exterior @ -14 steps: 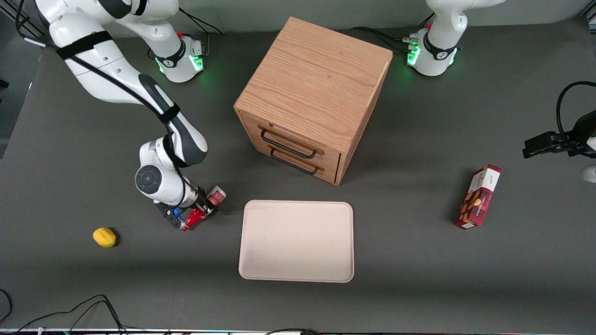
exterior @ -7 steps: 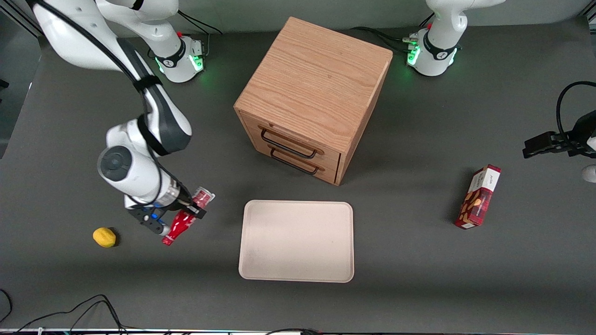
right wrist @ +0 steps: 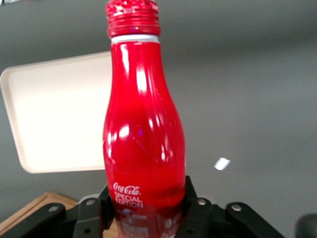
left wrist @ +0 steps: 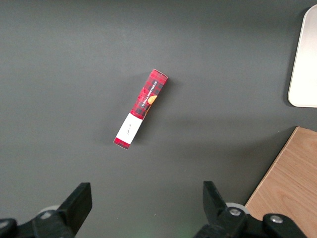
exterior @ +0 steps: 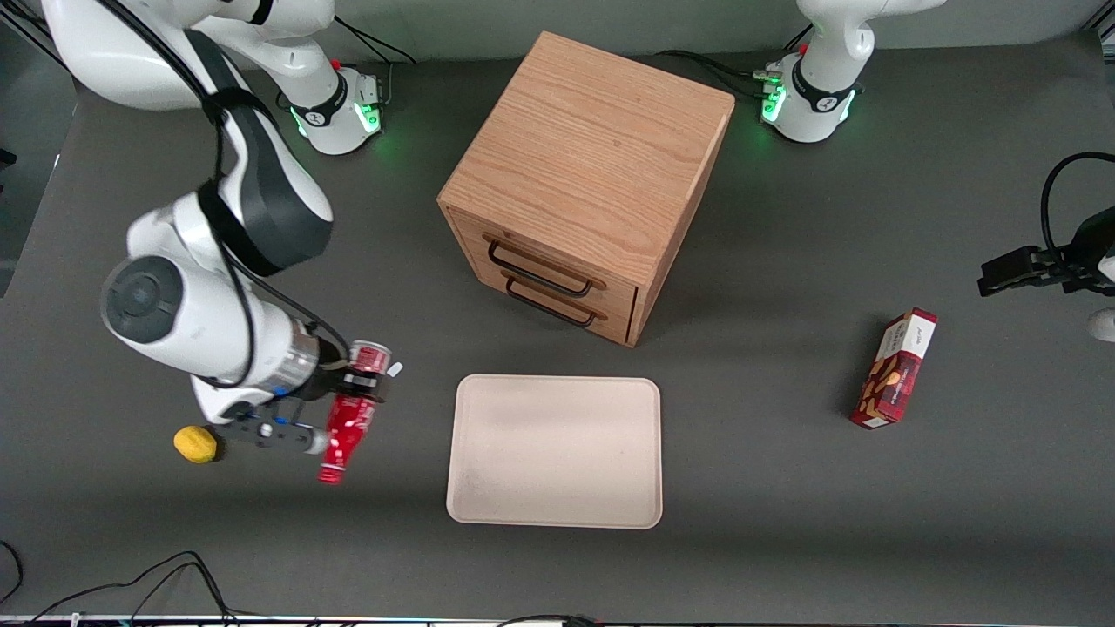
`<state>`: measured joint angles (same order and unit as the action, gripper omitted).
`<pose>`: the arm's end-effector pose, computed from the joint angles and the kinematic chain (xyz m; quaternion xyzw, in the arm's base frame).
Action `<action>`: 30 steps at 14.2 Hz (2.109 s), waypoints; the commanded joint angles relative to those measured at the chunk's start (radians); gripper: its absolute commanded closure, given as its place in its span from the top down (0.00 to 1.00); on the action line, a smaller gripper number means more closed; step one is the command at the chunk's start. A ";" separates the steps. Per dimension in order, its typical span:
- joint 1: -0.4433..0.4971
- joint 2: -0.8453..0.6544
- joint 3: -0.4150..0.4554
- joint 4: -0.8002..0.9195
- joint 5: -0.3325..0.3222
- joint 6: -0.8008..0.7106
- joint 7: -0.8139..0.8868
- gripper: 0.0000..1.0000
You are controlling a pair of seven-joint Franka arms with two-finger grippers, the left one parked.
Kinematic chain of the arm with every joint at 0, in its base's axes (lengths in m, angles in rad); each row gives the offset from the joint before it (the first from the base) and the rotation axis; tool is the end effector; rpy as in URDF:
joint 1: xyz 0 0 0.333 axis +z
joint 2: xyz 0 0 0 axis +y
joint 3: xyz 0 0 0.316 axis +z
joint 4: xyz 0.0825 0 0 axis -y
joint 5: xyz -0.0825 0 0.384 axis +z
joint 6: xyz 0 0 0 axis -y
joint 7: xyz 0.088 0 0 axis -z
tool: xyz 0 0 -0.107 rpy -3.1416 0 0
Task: Place coke bottle on tray
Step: 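Carry the bottle with the right gripper over the cream tray, then lower the bottle onto the tray and lay it down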
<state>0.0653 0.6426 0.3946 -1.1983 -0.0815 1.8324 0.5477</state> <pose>0.6884 0.2487 0.4296 -0.9943 0.0718 0.0205 0.0755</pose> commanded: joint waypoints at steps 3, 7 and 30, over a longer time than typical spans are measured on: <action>0.043 0.311 0.052 0.134 -0.015 0.148 -0.084 0.00; 0.060 0.410 0.047 0.128 -0.073 0.254 -0.086 0.00; 0.062 0.430 0.041 0.125 -0.132 0.308 -0.006 1.00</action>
<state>0.1241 1.0796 0.4279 -1.0966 -0.1910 2.1566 0.4918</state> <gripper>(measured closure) 0.317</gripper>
